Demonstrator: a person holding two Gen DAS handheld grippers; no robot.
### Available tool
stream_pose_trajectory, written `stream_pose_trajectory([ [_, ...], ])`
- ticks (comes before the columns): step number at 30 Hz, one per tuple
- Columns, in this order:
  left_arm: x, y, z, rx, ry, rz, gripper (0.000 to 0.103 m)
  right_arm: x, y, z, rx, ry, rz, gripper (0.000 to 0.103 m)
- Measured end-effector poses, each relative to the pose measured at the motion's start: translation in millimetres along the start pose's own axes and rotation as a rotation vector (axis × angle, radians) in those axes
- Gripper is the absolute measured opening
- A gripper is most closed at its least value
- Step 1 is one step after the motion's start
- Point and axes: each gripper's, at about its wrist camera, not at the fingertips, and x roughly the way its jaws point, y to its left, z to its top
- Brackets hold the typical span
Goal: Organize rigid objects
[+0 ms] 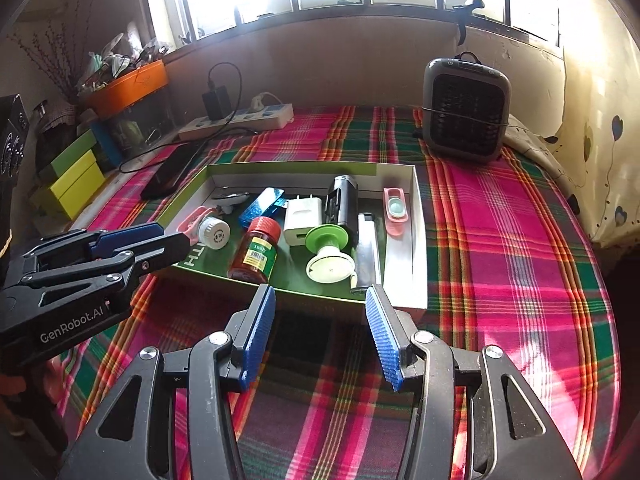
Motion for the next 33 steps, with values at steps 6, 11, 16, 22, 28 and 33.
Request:
stream_pose_trajectory([
  [6, -1, 1, -24, -0.039, 0.030, 0.018, 0.032, -6, 5, -13, -0.003, 0.020, -0.021, 0.049],
  [11, -2, 3, -44, -0.055, 0.052, 0.055, 0.032, -8, 8, -27, 0.001, 0.036, -0.028, 0.049],
  [16, 1, 0, -60, -0.058, 0.076, 0.065, 0.032, -5, 12, -42, 0.015, 0.067, -0.031, 0.049],
  [22, 2, 0, -71, -0.068, 0.087, 0.081, 0.036, -7, 12, -51, 0.005, 0.071, -0.080, 0.049],
  [28, 1, -5, -75, -0.048, 0.079, 0.102, 0.038, -3, 6, -55, 0.019, 0.095, -0.115, 0.049],
  [33, 2, -12, -77, -0.034, 0.061, 0.122, 0.045, -3, 6, -58, 0.009, 0.097, -0.141, 0.049],
])
